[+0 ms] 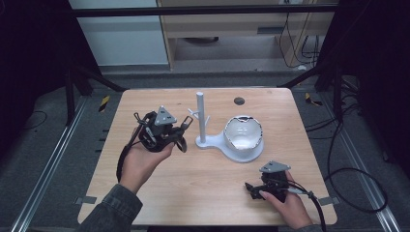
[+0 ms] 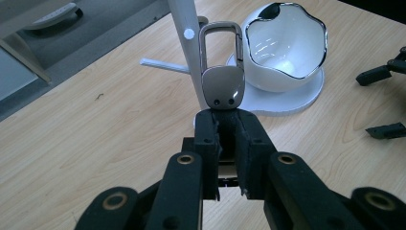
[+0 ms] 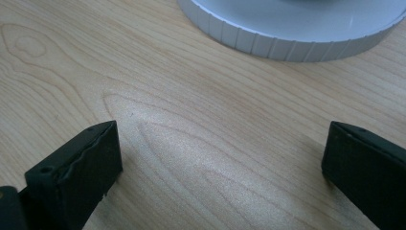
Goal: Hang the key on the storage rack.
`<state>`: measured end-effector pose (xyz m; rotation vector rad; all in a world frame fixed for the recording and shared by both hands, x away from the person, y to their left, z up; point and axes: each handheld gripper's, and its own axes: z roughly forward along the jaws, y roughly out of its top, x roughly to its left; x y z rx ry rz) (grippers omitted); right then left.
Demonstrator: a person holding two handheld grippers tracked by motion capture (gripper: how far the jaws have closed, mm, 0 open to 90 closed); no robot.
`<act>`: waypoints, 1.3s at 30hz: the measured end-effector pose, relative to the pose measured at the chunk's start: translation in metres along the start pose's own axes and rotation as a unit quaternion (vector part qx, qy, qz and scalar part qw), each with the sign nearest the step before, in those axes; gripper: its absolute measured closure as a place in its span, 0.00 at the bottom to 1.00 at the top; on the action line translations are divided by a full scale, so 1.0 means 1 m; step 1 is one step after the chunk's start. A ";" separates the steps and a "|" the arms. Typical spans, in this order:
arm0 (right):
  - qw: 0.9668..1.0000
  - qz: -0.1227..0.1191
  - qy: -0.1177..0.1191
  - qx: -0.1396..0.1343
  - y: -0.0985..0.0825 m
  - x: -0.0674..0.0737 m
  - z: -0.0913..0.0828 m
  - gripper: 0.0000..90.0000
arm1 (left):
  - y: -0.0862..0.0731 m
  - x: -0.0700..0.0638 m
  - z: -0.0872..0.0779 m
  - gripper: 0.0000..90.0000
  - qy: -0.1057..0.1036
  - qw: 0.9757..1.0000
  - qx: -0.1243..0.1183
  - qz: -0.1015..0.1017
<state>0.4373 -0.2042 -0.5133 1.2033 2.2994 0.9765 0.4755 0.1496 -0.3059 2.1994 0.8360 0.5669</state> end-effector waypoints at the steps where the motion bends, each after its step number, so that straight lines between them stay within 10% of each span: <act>1: 1.000 -0.001 -0.001 0.000 0.000 0.000 0.000 0.01 | 0.001 0.000 0.001 0.89 0.001 1.000 -0.002 -0.003; 39: 1.000 0.001 0.000 0.000 0.000 0.000 0.000 0.00 | 0.011 0.015 0.033 0.89 0.009 1.000 0.011 -0.028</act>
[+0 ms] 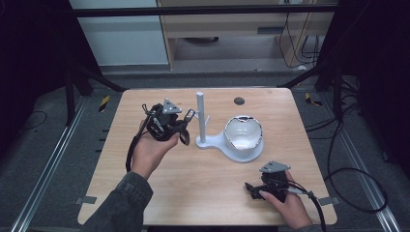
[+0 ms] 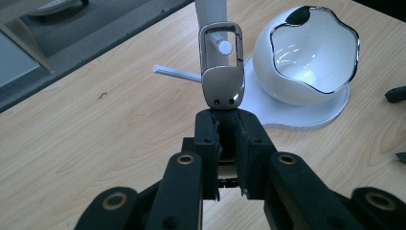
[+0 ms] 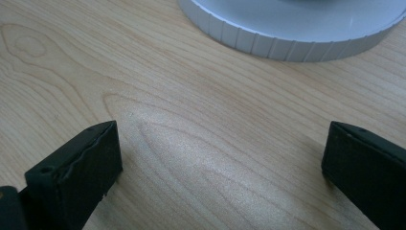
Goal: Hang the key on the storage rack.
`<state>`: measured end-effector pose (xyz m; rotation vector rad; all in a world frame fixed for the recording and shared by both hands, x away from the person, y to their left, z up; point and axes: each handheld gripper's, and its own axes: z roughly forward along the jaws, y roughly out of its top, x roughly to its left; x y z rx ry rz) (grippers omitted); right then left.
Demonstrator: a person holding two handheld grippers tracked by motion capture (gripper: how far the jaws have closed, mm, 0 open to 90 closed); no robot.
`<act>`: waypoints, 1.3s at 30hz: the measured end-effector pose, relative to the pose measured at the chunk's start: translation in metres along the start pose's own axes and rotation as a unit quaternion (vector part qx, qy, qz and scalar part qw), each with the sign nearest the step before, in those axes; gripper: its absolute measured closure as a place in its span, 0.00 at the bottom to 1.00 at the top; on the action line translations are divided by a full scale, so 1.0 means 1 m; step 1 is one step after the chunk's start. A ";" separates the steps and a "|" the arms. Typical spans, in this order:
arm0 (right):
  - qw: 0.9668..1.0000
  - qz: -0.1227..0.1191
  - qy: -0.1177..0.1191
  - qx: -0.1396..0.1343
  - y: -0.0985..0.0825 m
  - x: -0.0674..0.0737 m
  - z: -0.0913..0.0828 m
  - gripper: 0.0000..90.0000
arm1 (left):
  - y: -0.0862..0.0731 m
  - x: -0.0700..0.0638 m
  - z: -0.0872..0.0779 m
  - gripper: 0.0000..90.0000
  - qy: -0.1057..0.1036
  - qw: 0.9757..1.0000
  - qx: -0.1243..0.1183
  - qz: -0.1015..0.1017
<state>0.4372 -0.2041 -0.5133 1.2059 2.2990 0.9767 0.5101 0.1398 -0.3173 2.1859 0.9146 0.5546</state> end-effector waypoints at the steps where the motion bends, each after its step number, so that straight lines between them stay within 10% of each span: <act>1: 1.000 0.000 0.000 0.000 0.000 0.000 0.000 0.01 | 0.000 0.000 0.001 0.89 -0.001 1.000 0.000 0.000; 39: 1.000 0.000 0.000 0.000 0.000 0.000 0.000 0.01 | 0.006 -0.004 0.024 0.89 -0.001 1.000 0.000 -0.004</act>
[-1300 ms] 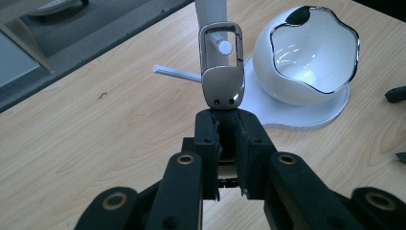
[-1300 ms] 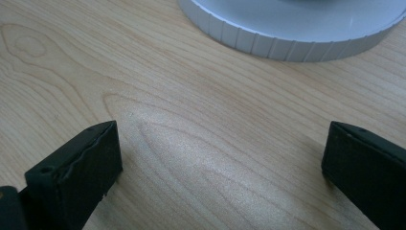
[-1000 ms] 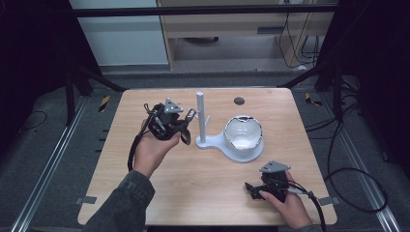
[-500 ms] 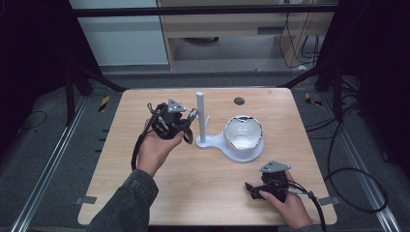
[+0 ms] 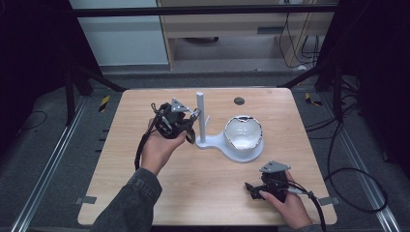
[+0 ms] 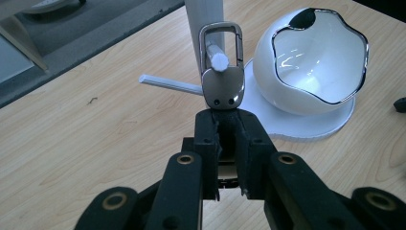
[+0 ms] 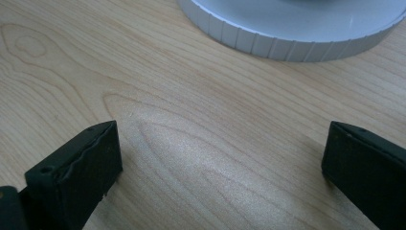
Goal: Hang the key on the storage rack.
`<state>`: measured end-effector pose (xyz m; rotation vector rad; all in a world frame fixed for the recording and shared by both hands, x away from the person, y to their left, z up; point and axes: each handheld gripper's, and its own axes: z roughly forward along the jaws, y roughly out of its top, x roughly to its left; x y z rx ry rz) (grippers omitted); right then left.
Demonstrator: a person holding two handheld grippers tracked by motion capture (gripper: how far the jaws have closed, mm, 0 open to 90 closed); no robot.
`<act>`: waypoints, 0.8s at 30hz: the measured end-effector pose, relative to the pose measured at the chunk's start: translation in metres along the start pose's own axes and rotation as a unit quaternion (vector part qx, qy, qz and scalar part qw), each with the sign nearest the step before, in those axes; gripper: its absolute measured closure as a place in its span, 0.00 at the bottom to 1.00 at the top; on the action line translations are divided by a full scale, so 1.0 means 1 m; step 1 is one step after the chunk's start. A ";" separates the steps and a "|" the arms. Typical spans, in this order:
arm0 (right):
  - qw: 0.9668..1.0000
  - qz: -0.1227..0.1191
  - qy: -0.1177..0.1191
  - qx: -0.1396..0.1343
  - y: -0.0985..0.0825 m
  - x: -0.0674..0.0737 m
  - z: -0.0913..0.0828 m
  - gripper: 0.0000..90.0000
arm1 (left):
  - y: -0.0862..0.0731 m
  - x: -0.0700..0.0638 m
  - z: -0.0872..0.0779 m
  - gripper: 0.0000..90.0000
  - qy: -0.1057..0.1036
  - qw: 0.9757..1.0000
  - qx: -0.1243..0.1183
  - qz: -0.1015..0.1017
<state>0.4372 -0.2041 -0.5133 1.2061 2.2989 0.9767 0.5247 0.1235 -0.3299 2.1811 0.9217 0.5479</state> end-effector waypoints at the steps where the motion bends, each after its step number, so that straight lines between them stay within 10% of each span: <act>1: 1.000 0.000 0.000 0.000 0.000 0.000 0.000 0.01 | 0.000 0.000 0.001 0.89 0.000 1.000 0.000 -0.001; 24: 1.000 -0.001 0.000 0.000 0.000 0.000 0.000 0.01 | -0.003 0.001 0.015 0.89 -0.002 1.000 0.005 -0.012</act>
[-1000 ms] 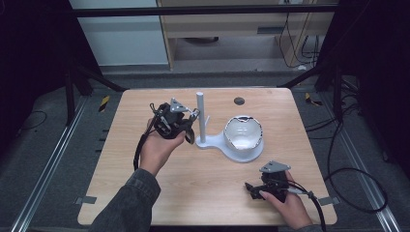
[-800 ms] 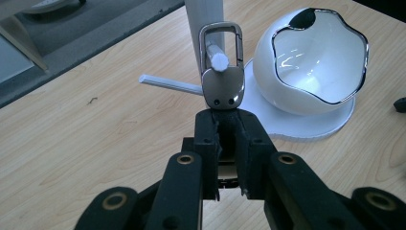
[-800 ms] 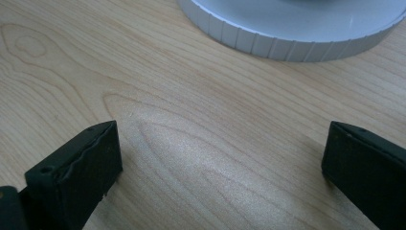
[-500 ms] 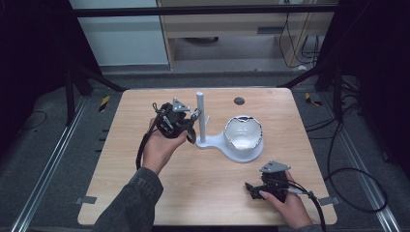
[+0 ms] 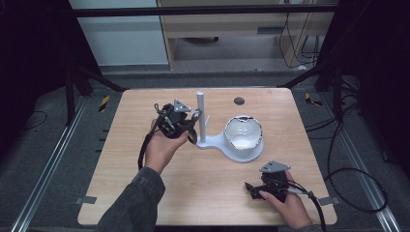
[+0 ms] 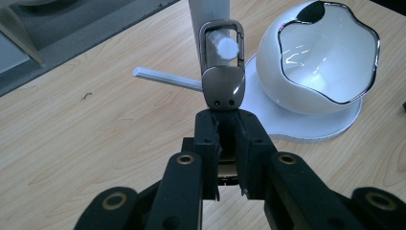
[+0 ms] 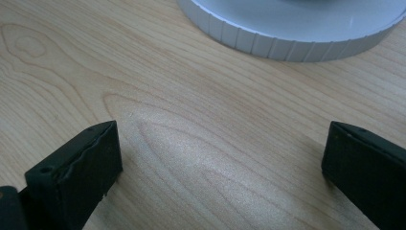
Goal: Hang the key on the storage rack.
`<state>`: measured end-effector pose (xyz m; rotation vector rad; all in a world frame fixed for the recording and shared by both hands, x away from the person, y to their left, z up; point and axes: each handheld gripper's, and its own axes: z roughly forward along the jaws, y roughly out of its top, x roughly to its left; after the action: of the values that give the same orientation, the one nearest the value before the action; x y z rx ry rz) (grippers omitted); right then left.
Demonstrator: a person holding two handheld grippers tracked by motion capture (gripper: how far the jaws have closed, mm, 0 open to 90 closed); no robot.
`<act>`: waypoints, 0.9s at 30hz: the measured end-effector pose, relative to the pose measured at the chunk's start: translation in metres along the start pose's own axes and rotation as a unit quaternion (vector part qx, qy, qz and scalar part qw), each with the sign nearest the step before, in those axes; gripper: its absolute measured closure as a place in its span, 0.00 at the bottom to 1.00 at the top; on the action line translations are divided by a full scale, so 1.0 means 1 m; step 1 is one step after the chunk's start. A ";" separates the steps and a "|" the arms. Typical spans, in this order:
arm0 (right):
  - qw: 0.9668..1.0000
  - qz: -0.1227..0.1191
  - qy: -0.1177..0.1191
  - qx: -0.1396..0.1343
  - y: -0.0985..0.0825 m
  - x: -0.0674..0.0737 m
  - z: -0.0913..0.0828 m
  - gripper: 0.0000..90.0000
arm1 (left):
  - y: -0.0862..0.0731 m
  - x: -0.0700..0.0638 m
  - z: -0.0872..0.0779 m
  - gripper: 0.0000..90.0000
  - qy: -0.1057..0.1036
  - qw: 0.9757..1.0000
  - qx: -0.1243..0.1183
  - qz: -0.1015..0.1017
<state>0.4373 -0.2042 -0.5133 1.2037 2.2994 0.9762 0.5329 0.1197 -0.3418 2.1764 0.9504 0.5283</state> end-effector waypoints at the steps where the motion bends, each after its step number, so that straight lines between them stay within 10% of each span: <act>1: 1.000 0.000 0.000 0.000 0.000 0.000 0.000 0.01 | 0.000 0.000 0.001 0.89 0.000 1.000 -0.002 -0.002; 27: 1.000 -0.001 -0.001 0.000 0.000 0.000 0.000 0.01 | -0.004 -0.001 0.012 0.89 -0.006 1.000 -0.006 -0.009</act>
<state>0.4373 -0.2043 -0.5133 1.2025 2.2992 0.9738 0.5374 0.1157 -0.3524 2.1563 0.9580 0.5103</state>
